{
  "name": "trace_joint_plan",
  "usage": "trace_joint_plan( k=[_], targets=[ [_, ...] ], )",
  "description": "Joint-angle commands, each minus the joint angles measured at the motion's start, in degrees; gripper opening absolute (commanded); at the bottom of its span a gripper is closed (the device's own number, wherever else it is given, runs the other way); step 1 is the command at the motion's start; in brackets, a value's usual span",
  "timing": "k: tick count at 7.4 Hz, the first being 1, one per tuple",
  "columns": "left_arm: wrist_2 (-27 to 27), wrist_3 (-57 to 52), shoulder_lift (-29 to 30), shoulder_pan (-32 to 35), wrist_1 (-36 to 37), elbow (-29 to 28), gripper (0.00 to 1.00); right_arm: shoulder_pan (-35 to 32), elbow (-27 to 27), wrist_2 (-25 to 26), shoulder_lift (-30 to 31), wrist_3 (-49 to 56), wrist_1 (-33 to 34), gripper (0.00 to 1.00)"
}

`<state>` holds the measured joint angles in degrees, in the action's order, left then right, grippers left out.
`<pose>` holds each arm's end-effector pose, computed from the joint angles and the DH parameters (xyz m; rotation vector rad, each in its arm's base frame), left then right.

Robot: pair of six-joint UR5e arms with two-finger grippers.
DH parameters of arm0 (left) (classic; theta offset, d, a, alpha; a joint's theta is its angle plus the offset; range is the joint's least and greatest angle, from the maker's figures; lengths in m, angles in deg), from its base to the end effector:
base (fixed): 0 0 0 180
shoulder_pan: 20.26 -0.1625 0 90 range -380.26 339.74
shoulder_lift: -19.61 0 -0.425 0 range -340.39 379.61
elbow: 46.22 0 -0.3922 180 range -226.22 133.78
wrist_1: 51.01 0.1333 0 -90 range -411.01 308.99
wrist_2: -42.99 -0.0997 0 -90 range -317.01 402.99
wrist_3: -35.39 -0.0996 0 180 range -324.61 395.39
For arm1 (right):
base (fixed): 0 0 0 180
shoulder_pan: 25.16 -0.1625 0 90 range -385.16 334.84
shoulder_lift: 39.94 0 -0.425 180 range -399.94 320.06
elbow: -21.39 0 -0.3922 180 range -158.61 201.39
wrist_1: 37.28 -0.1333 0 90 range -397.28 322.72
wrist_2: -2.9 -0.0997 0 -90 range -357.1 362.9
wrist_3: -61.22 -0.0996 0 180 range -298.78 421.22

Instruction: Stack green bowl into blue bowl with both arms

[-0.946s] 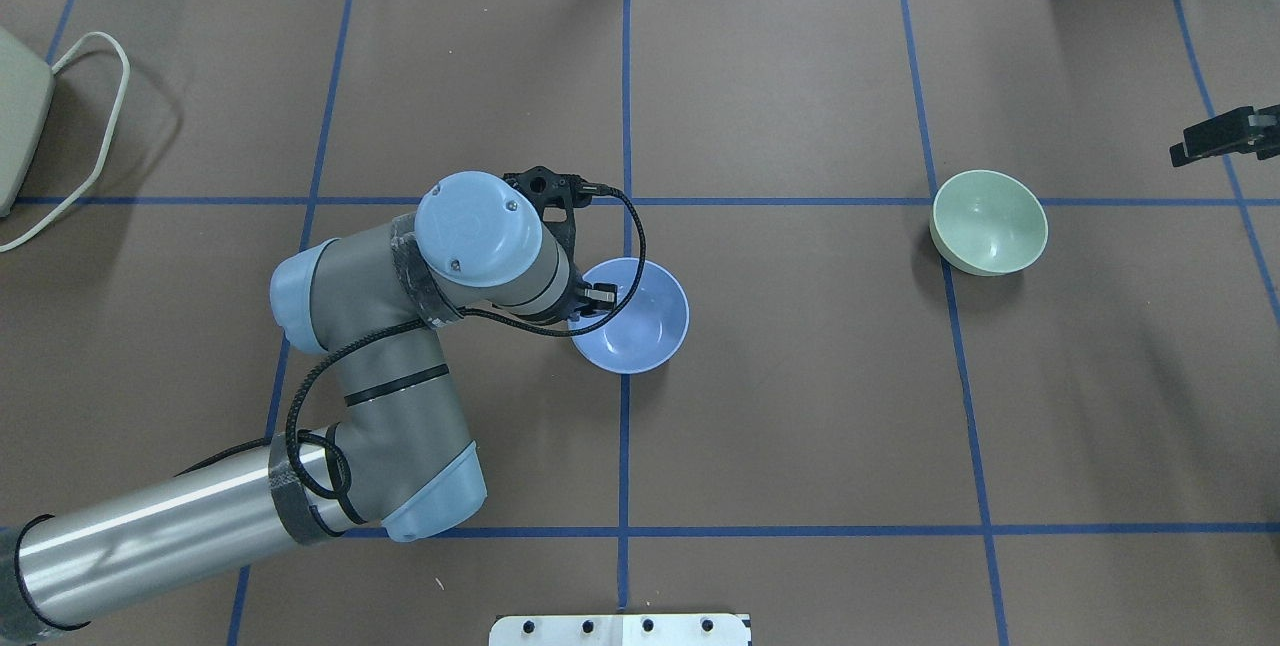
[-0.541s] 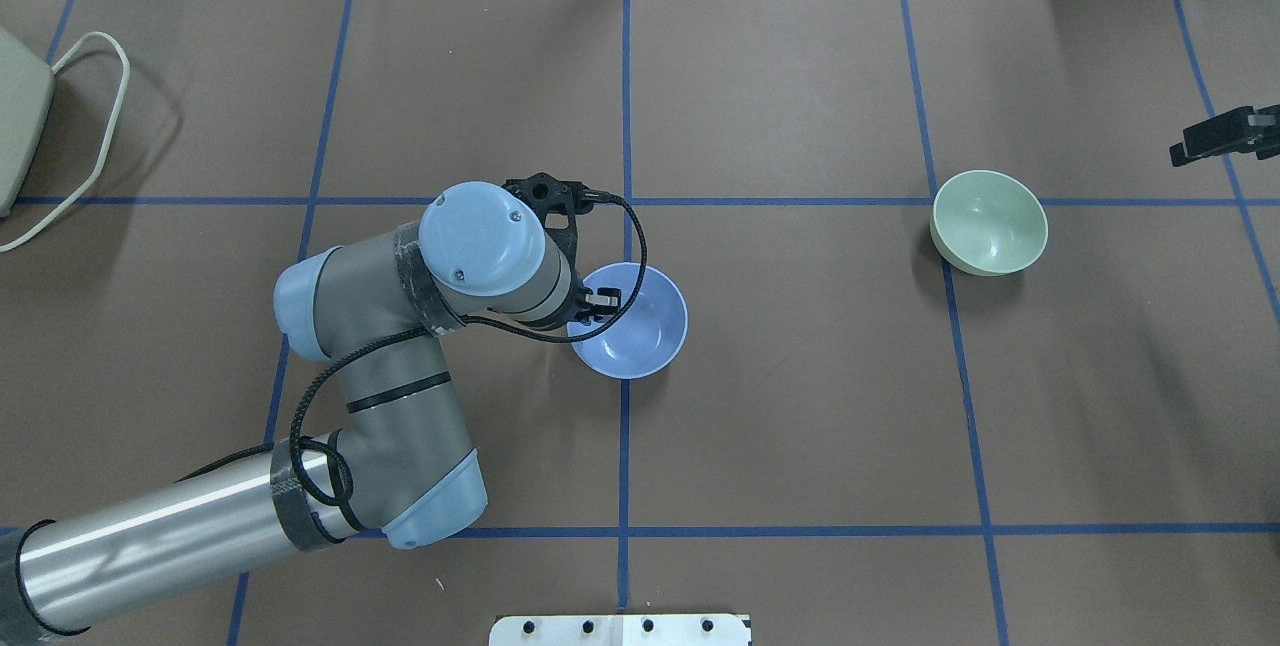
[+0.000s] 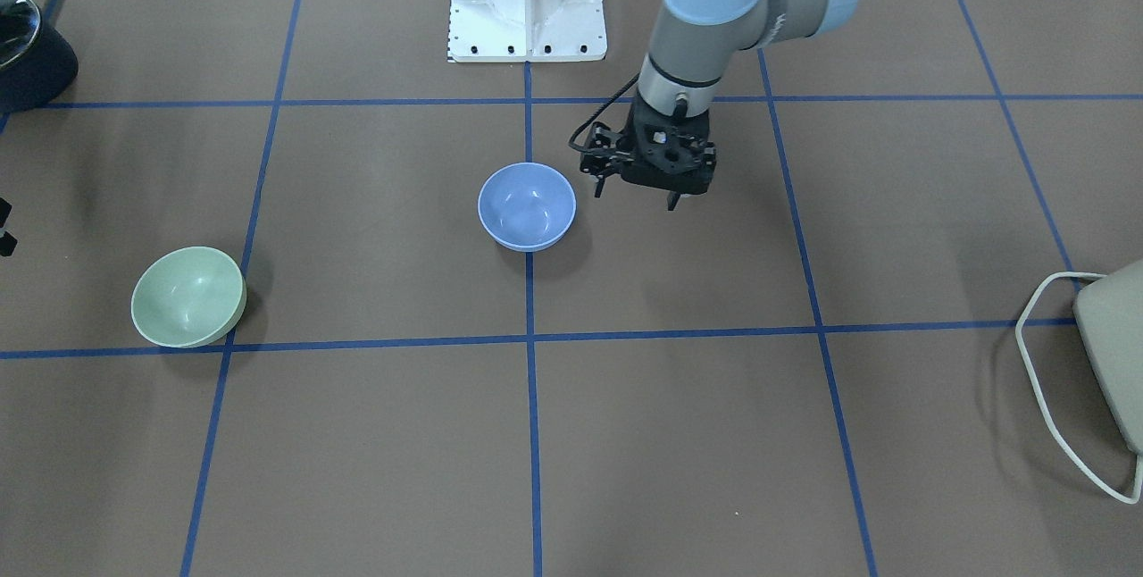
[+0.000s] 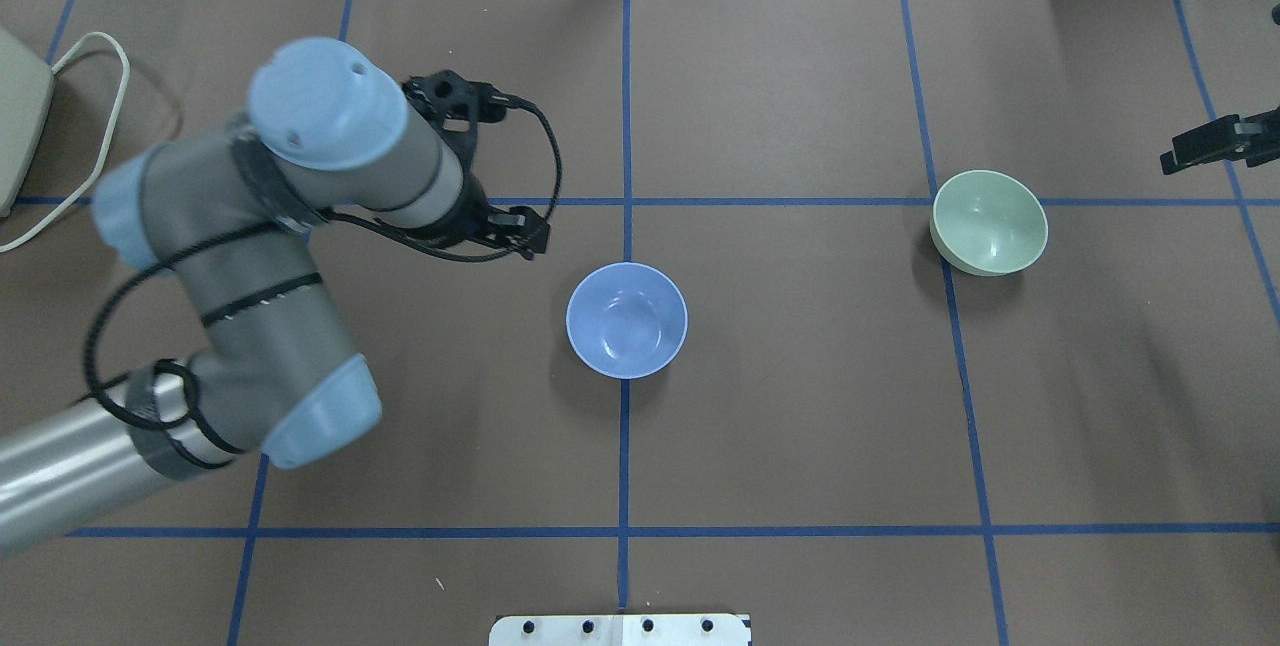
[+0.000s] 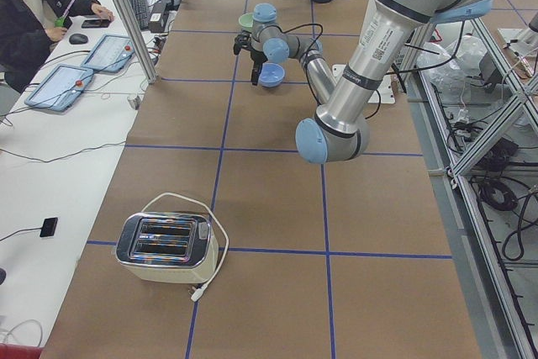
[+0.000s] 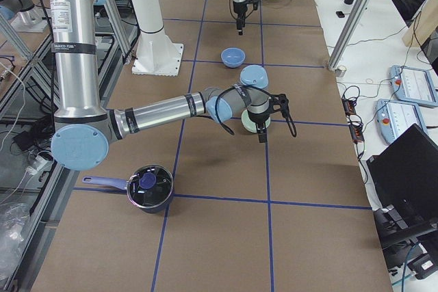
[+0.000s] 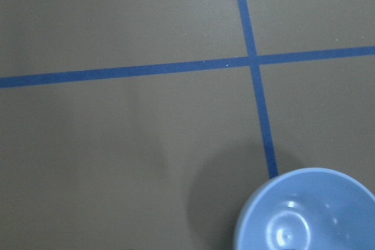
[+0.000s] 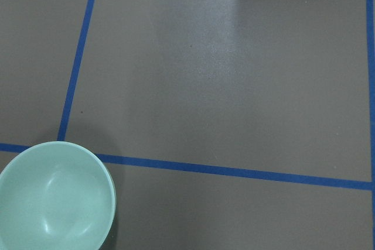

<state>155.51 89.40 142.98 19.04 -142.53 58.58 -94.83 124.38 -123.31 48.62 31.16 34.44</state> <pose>0.4272 -0.4727 0.2087 0.2312 0.9017 0.1168 -0.1101 -0.5114 0.5034 0.2372 -0.7897 -0.0203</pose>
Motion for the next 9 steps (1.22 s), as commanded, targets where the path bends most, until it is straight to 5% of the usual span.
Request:
trace_joint_plan(
  k=[1, 4, 6, 9],
  targets=[
    [9.9, -17.7, -9.2, 14.2, 2.7, 5.2, 0.98, 3.6, -0.6, 1.3, -2.0, -0.3, 0.2, 1.0],
    [16.7, -47.2, -20.1, 34.4, 4.7, 2.9, 0.98, 8.2, -7.6, 3.1, -6.8, -1.6, 0.1, 0.94],
    [19.4, -68.7, -19.4, 50.0, 16.8, -2.1, 0.98, 10.9, -7.6, 3.1, -6.9, -1.6, 0.1, 0.86],
    [19.6, -75.6, -21.3, 56.9, 22.9, -8.3, 0.98, 12.5, -10.5, 3.2, -9.3, -1.6, 0.1, 0.8]
  ],
)
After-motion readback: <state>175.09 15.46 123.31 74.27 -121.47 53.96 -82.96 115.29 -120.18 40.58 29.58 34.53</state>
